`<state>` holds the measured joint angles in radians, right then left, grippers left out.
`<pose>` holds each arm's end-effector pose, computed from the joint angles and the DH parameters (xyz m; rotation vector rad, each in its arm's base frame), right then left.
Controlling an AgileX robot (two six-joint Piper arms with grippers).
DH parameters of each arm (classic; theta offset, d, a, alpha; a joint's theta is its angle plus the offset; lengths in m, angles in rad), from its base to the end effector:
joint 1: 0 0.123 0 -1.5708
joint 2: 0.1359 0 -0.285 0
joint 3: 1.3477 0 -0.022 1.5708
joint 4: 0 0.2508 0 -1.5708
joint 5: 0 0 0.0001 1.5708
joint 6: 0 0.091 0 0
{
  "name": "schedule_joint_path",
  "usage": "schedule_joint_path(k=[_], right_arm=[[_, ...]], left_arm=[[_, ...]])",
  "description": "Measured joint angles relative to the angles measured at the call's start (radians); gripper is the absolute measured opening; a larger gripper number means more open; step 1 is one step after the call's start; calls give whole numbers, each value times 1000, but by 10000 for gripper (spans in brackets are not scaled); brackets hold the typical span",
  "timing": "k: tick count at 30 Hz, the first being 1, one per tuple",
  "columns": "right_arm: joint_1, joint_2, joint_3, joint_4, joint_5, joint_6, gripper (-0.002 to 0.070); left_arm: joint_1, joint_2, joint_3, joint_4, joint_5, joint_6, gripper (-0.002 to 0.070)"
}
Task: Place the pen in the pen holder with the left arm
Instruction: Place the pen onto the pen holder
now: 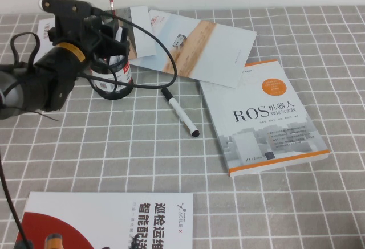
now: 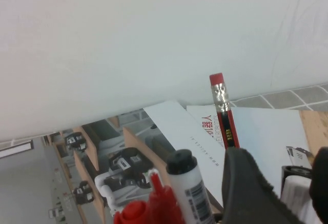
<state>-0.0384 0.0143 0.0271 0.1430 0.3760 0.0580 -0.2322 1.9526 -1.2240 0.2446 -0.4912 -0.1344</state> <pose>0.0539 0.0027 0.1698 0.1821 1.8912 0.1535 0.4300 -0.1124 0.2235 0.3550 1.7003 -0.2095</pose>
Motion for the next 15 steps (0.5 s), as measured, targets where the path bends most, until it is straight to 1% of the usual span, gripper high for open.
schedule_joint_path(k=[4,7,9,12,14,15], right_arm=[[0,0,0,0,0,0,-15],[0,0,0,0,0,0,-15],[0,0,0,0,0,0,-15],[0,0,0,0,0,0,-15],[0,0,0,0,0,0,-15],[0,0,0,0,0,0,-15]], left_arm=[[0,-25,0,0,49,-12,256],[0,-79,0,4,173,-54,238],[-4,-128,6,4,254,-72,193],[-18,-237,54,4,335,-85,76],[-31,-325,109,4,361,-90,31],[-37,-363,134,4,366,-91,22]])
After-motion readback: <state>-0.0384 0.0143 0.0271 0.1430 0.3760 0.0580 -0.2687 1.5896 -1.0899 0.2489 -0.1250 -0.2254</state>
